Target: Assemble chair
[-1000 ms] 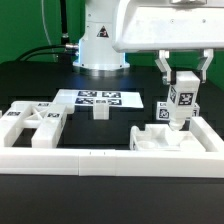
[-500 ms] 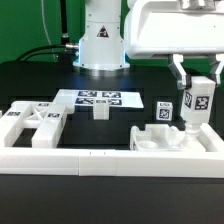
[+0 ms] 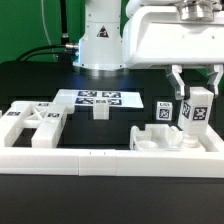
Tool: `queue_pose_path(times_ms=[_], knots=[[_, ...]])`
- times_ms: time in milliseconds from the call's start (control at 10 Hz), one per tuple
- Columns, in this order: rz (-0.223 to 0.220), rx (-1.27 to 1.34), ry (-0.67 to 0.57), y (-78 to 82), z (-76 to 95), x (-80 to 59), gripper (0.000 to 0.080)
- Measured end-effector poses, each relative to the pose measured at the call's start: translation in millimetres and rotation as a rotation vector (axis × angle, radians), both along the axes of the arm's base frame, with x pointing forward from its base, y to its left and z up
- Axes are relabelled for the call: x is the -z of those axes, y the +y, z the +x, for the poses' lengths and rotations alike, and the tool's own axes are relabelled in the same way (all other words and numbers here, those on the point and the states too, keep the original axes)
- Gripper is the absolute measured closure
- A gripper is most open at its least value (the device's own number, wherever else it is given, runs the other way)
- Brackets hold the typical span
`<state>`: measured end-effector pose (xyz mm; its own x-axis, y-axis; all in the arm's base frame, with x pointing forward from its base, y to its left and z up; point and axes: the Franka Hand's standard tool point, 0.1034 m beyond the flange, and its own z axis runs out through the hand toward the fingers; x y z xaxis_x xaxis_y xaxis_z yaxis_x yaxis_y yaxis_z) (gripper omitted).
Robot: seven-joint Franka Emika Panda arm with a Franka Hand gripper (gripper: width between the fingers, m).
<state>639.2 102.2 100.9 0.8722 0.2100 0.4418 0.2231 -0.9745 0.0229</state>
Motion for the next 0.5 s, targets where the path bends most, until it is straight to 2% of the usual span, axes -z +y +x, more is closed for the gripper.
queue_pose_path(times_ms=[500], knots=[[-0.002, -0.006, 0.012, 3.1, -3.7, 8.6, 0.0512]])
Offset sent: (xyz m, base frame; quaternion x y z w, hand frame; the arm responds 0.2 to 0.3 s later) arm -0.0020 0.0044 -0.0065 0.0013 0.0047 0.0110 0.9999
